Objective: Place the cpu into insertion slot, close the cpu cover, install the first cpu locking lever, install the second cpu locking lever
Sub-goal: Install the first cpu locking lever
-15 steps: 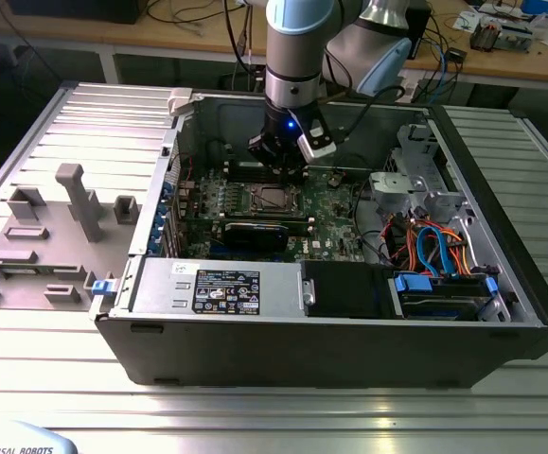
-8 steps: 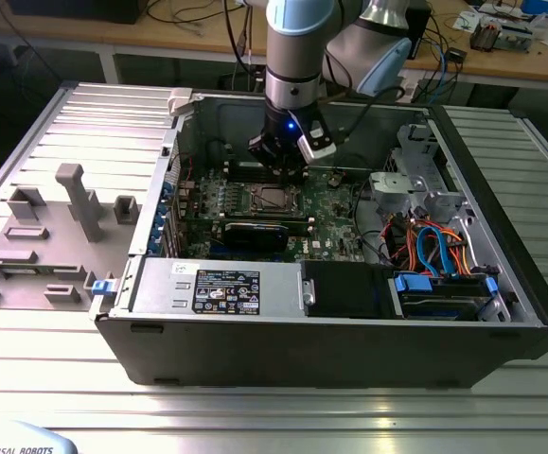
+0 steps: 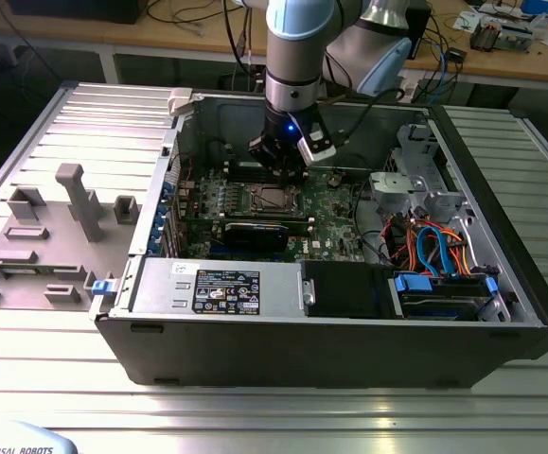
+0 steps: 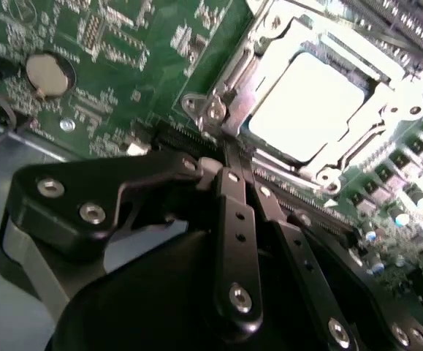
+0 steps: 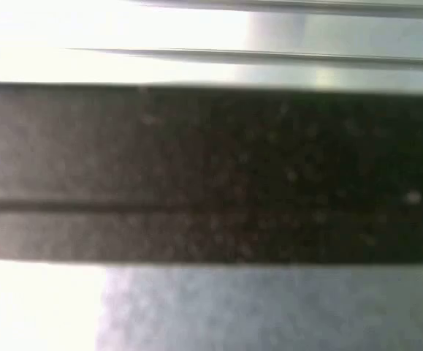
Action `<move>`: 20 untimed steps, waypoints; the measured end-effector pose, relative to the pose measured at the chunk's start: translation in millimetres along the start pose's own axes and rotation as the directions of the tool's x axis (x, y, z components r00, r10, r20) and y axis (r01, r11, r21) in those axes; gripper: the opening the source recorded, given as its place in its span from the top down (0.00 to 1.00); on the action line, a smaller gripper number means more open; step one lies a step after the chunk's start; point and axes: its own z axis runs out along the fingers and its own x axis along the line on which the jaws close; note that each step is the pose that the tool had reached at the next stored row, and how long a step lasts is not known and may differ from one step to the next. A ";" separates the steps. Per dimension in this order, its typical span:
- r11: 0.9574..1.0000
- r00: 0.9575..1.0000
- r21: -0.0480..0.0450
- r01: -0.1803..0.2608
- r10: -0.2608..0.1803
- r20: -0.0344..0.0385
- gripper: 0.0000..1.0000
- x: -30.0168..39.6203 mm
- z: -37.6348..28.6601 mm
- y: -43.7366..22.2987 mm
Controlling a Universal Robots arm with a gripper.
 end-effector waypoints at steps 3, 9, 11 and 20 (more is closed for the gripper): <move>1.000 1.000 0.000 0.000 0.000 0.000 0.89 -0.1 -3.3 0.2; 1.000 1.000 0.000 0.000 0.000 0.000 0.89 -0.1 -6.2 -2.6; 1.000 1.000 0.000 0.000 0.000 0.000 0.89 -0.1 -6.1 -4.0; 1.000 1.000 0.000 0.000 0.000 0.000 0.89 -0.1 -6.2 -4.5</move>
